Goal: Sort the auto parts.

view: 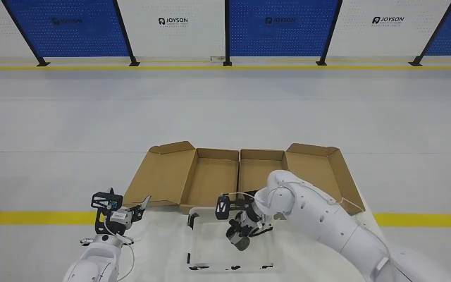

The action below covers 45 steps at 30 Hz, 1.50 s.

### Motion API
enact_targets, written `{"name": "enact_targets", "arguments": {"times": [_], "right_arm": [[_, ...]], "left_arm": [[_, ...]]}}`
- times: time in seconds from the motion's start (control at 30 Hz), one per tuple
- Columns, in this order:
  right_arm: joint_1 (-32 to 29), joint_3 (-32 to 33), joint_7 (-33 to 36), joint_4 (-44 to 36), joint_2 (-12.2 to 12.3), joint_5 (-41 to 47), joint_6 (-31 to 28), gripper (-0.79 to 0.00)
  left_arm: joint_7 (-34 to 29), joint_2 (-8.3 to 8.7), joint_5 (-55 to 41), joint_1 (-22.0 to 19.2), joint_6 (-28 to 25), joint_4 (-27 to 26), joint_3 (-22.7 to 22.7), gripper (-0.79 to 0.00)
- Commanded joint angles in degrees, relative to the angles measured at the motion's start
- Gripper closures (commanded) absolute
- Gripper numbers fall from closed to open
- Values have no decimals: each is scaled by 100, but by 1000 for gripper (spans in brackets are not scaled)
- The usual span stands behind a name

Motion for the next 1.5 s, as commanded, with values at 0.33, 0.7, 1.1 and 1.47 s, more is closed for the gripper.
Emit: {"name": "enact_targets", "arguments": {"times": [0.33,0.7,1.1,1.47], "right_arm": [[163,-350,-233,-579,437,204,-233,0],[285,-66,-1097,-450,498,253,-1097,0],[641,-720,-1603,-58,511,938,-1604,0],[573,-665,-1755,-43,518,853,-1485,0]], "left_arm": [[0,0,0,0,0,0,0,-785],[0,0,0,0,0,0,0,-785],[0,0,0,0,0,0,0,-785],[0,0,0,0,0,0,0,-785]]}}
